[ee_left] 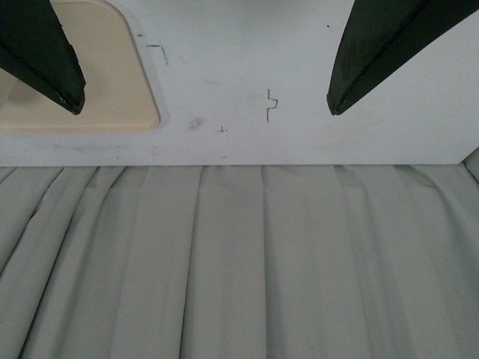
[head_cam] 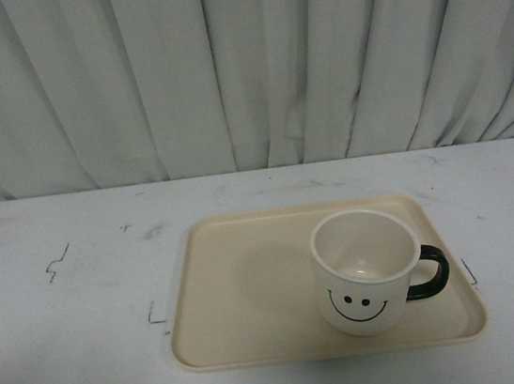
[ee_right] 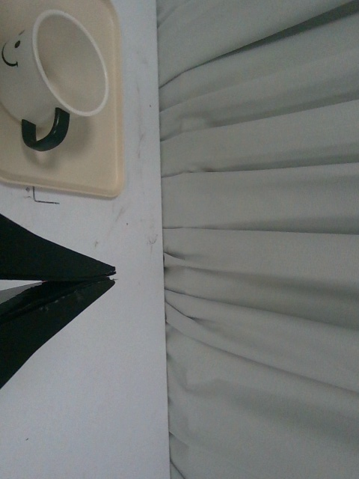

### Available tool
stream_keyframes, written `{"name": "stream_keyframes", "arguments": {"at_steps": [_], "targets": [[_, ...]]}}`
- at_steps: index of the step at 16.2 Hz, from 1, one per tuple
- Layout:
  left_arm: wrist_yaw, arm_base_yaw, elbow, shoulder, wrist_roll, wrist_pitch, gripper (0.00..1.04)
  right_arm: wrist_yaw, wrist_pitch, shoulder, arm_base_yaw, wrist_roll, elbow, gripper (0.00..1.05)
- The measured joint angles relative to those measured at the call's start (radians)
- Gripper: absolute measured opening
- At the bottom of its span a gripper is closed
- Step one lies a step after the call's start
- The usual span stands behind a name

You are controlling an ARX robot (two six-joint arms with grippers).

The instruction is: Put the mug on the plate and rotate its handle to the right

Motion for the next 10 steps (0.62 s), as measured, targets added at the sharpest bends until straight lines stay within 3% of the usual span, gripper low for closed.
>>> {"name": "stream_keyframes", "arguments": {"at_steps": [5,7,10], "targets": [[0.0,0.0,0.0,0.0,0.0,0.0,0.98,0.0,-0.134,-0.142,0.0,0.0,0.0,0.02],[0.0,0.0,0.0,0.0,0.0,0.0,0.98,0.0,-0.3,-0.311,0.0,0.0,0.0,0.02],[0.0,0.0,0.0,0.0,0.0,0.0,0.98,0.0,-0.333,-0.342,0.0,0.0,0.0,0.02]]}}
